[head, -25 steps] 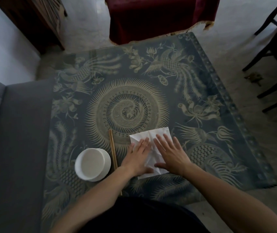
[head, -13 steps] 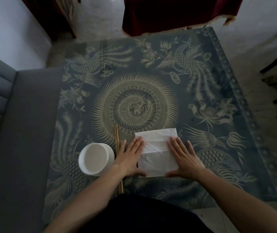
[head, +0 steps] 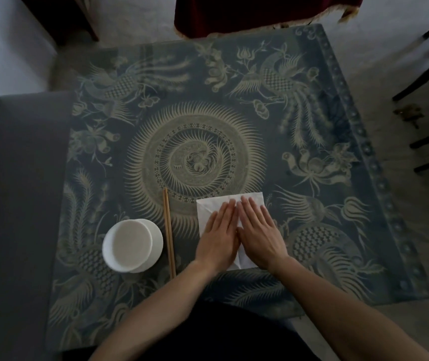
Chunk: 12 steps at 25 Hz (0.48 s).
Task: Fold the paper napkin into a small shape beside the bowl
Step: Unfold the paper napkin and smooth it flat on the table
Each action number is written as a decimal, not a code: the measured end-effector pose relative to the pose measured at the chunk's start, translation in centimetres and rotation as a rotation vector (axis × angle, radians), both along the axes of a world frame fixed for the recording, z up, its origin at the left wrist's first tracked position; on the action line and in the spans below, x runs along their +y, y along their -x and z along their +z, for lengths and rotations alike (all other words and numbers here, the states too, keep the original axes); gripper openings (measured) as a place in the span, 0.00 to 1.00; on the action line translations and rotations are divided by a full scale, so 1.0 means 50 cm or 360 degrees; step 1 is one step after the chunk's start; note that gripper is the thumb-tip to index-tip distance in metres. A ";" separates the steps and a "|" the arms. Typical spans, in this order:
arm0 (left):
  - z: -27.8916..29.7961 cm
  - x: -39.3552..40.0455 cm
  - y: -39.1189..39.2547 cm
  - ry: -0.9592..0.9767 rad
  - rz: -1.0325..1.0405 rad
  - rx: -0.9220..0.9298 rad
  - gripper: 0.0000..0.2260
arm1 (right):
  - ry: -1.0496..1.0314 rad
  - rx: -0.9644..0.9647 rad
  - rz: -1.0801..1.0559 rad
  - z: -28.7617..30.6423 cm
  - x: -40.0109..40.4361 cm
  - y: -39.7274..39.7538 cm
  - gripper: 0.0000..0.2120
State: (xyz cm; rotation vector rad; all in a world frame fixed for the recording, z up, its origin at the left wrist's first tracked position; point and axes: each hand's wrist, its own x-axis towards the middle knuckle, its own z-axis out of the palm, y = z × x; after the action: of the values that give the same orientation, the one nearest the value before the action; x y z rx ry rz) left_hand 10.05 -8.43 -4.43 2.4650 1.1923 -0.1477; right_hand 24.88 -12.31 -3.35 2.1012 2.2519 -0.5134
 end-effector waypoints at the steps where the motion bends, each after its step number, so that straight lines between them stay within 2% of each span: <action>1: -0.011 -0.007 -0.007 -0.0001 0.0023 0.0033 0.27 | 0.0010 0.0006 0.0011 -0.005 0.000 0.002 0.28; 7: -0.046 -0.001 0.023 -0.0059 -0.0041 0.0209 0.29 | 0.0056 -0.0040 0.0029 -0.044 -0.019 -0.021 0.32; 12: -0.052 0.011 0.082 -0.0170 0.0123 0.0227 0.33 | 0.0033 -0.0067 -0.0166 -0.061 -0.038 -0.045 0.34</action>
State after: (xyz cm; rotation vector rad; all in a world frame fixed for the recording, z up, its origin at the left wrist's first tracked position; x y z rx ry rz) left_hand 5.94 -7.89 -7.04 2.5313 1.3867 -0.2476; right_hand 27.15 -14.23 -6.38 2.2065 2.1145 -0.4892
